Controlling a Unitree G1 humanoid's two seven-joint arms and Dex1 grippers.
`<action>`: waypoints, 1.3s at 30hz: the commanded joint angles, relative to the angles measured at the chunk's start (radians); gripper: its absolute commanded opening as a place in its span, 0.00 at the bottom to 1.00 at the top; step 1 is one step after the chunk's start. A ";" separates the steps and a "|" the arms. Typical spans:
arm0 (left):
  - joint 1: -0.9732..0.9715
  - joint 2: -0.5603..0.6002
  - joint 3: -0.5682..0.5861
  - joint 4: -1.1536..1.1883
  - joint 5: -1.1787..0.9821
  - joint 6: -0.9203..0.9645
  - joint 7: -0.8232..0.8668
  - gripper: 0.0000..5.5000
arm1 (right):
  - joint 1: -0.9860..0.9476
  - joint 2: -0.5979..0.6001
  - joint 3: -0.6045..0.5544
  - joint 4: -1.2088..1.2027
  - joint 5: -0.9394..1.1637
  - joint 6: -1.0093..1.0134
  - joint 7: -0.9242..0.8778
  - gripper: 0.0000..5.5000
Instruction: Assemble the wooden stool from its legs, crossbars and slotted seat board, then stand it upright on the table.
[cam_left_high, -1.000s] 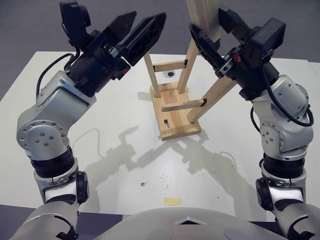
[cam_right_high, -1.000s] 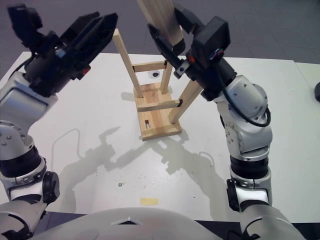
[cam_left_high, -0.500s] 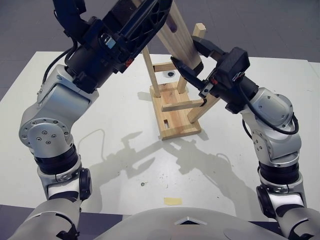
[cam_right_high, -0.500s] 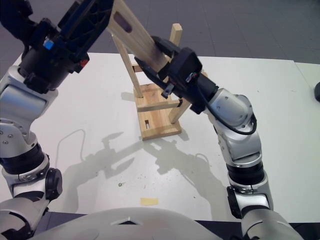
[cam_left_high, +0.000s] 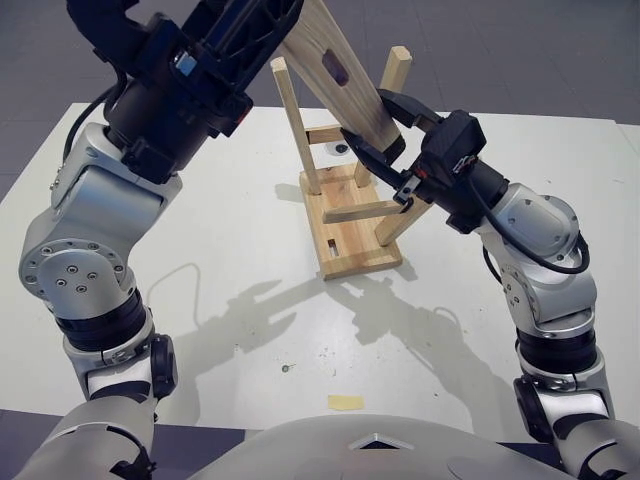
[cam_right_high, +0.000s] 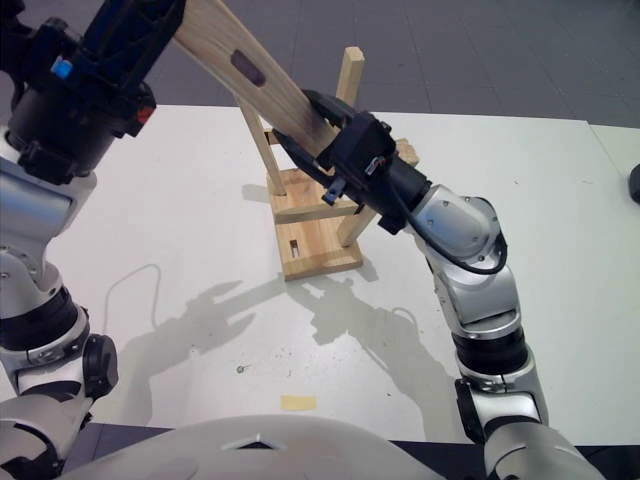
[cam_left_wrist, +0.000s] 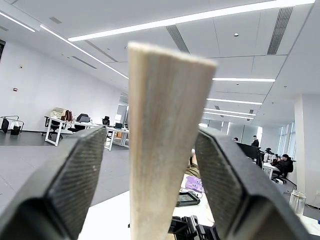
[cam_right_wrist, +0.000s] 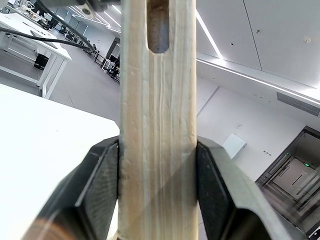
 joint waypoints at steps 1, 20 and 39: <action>-0.015 -0.005 -0.018 0.000 0.021 -0.009 0.011 0.39 | -0.002 0.004 0.004 -0.012 -0.008 0.005 0.001 0.37; -0.153 -0.063 0.089 0.136 0.069 -0.132 0.179 0.18 | -0.044 0.080 -0.064 0.065 -0.007 0.019 -0.090 0.63; 0.103 0.133 0.113 0.024 0.239 -0.064 0.010 0.18 | -0.019 0.012 -0.353 0.178 0.045 0.192 -0.303 0.98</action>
